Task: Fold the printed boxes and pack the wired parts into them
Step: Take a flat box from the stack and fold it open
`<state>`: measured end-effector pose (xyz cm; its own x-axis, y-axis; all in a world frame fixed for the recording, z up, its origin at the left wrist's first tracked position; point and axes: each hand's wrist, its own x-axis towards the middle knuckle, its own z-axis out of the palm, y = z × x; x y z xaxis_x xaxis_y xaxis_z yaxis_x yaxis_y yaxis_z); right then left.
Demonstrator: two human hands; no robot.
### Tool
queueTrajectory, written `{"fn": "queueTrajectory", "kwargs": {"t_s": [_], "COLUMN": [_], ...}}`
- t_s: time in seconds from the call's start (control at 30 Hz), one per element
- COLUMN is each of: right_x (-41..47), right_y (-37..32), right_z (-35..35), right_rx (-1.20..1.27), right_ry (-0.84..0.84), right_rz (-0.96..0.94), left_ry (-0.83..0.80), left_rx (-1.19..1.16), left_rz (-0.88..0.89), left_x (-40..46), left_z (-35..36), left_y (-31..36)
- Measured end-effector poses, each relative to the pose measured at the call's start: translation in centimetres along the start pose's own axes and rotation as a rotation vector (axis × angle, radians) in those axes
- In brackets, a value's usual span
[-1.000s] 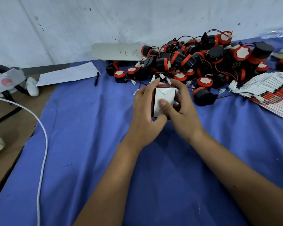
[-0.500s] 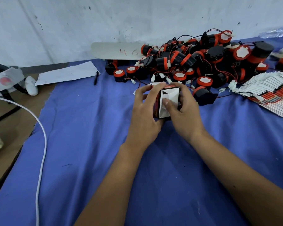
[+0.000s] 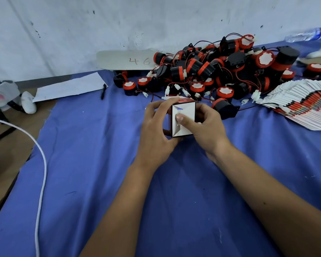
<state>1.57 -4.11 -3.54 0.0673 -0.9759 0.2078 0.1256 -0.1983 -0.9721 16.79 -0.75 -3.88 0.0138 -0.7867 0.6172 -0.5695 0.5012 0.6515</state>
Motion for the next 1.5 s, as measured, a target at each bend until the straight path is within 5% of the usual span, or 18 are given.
{"fn": "queueTrajectory", "kwargs": {"t_s": [0.27, 0.6, 0.83, 1.1, 1.5], "right_x": [1.0, 0.7, 1.4, 1.2, 1.4], "right_y": [-0.5, 0.6, -0.2, 0.1, 0.2], "right_z": [-1.8, -0.4, -2.1, -2.0, -2.4], "right_rx": [0.283, -0.049, 0.304, 0.178, 0.191], "right_ry": [-0.281, -0.065, -0.325, -0.245, -0.34], "right_rz": [0.088, -0.034, 0.072, 0.045, 0.066], "left_ry": [-0.003, -0.019, -0.017, -0.042, -0.058], "left_rx": [-0.025, 0.122, 0.071, 0.116, 0.073], "left_rz": [0.014, 0.054, 0.011, 0.004, -0.018], "left_x": [0.0, -0.4, -0.2, -0.4, -0.3], "left_z": [-0.3, 1.0, 0.3, 0.3, 0.0], "left_y": [0.4, 0.2, -0.6, -0.2, -0.5]}}
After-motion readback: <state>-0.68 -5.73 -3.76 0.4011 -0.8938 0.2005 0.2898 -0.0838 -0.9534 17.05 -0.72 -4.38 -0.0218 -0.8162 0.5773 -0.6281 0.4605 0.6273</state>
